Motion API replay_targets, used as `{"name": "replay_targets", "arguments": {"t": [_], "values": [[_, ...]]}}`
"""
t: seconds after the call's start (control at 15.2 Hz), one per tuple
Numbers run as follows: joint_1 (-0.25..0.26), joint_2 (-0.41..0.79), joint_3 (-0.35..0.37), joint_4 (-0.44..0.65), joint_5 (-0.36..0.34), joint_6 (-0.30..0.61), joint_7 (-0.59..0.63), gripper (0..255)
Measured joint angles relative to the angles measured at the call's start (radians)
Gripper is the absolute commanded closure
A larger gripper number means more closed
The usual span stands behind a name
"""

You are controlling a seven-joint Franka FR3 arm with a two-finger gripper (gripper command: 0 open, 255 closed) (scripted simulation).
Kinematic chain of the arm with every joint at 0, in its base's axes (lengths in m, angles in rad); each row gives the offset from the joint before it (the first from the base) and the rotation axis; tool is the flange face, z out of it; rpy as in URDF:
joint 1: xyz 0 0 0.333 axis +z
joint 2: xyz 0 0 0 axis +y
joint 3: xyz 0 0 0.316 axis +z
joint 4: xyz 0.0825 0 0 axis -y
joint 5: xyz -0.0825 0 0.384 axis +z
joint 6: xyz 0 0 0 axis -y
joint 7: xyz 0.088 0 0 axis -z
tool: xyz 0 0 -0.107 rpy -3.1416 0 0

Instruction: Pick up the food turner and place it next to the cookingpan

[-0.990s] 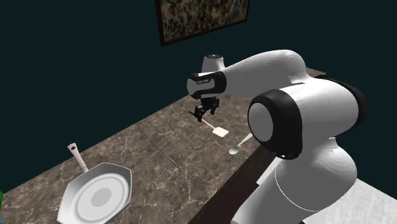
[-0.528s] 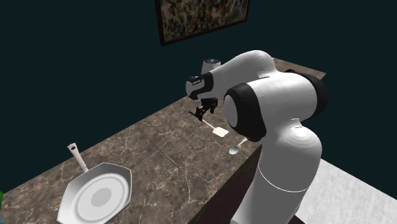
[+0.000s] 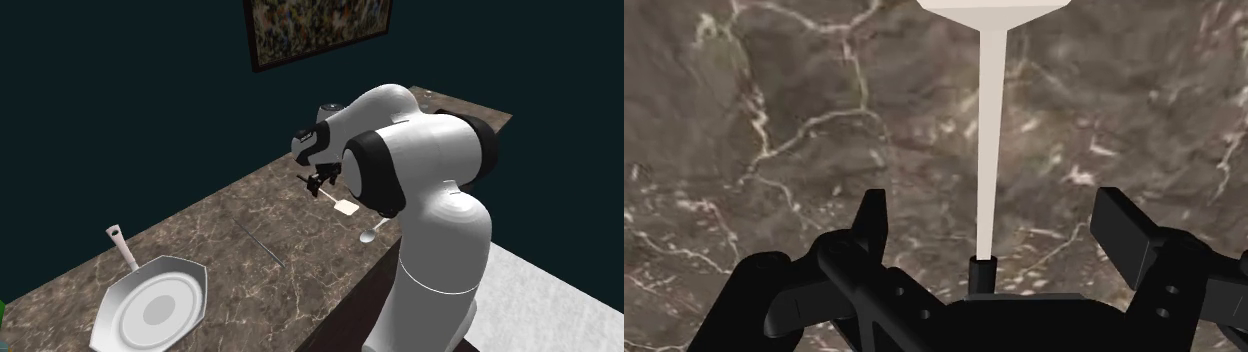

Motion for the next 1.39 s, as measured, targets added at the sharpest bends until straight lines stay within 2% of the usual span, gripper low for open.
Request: {"name": "replay_targets", "arguments": {"t": [0.26, 0.33, 0.99, 1.39], "values": [[0.0, 0.002, 0.0, -0.001, 0.001, 0.003, -0.001, 0], [0.0, 0.002, 0.0, -0.001, 0.001, 0.003, -0.001, 255], [0.0, 0.002, 0.0, -0.001, 0.001, 0.003, -0.001, 255], [0.004, -0.038, -0.005, 0.024, -0.025, -0.058, 0.018, 255]]}}
